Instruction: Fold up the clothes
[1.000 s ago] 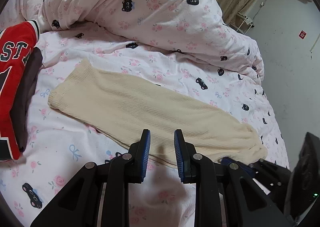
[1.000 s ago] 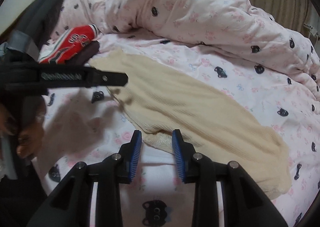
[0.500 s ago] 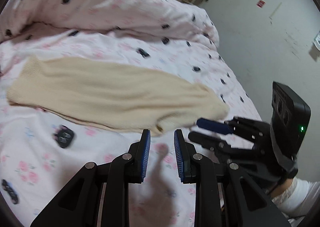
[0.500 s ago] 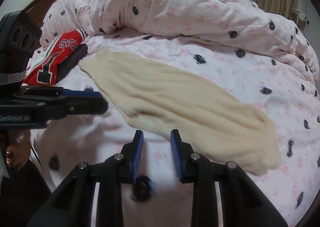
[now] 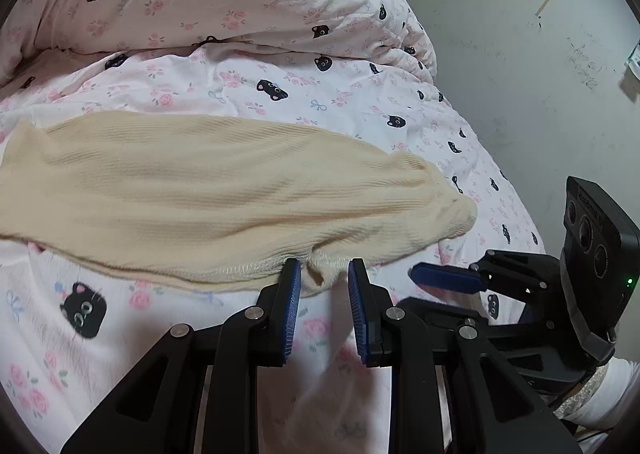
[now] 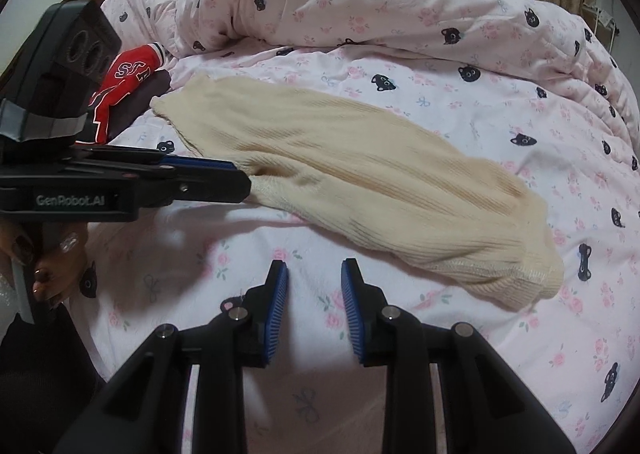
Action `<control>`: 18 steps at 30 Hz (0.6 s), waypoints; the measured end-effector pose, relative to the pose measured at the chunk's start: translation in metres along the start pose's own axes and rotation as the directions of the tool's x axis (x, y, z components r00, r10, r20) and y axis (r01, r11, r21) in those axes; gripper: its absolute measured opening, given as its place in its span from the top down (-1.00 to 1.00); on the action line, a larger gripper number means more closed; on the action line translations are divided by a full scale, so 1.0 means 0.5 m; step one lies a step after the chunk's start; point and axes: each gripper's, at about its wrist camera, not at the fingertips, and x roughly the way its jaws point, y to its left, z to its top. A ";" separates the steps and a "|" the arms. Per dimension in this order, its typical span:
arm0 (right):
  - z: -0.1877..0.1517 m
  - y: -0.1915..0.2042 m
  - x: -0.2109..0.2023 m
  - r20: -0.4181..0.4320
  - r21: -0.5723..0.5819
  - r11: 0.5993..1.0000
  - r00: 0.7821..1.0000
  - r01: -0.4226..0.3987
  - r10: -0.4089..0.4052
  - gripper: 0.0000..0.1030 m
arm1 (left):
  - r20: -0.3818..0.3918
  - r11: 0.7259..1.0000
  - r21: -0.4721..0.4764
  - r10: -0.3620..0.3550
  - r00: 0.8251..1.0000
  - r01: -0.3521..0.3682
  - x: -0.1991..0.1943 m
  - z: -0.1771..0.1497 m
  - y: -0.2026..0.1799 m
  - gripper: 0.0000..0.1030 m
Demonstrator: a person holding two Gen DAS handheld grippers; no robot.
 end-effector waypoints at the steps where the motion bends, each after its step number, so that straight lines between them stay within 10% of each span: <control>1: -0.001 -0.003 0.001 -0.001 0.004 1.000 1.000 -0.004 0.004 0.43 | 0.005 1.000 0.000 0.001 1.000 -0.001 0.000 0.003 0.001 0.59; 18: 0.002 -0.018 0.004 0.003 0.025 1.000 1.000 -0.012 0.012 0.43 | -0.054 0.998 -0.003 -0.055 0.997 0.055 0.015 -0.012 -0.013 0.50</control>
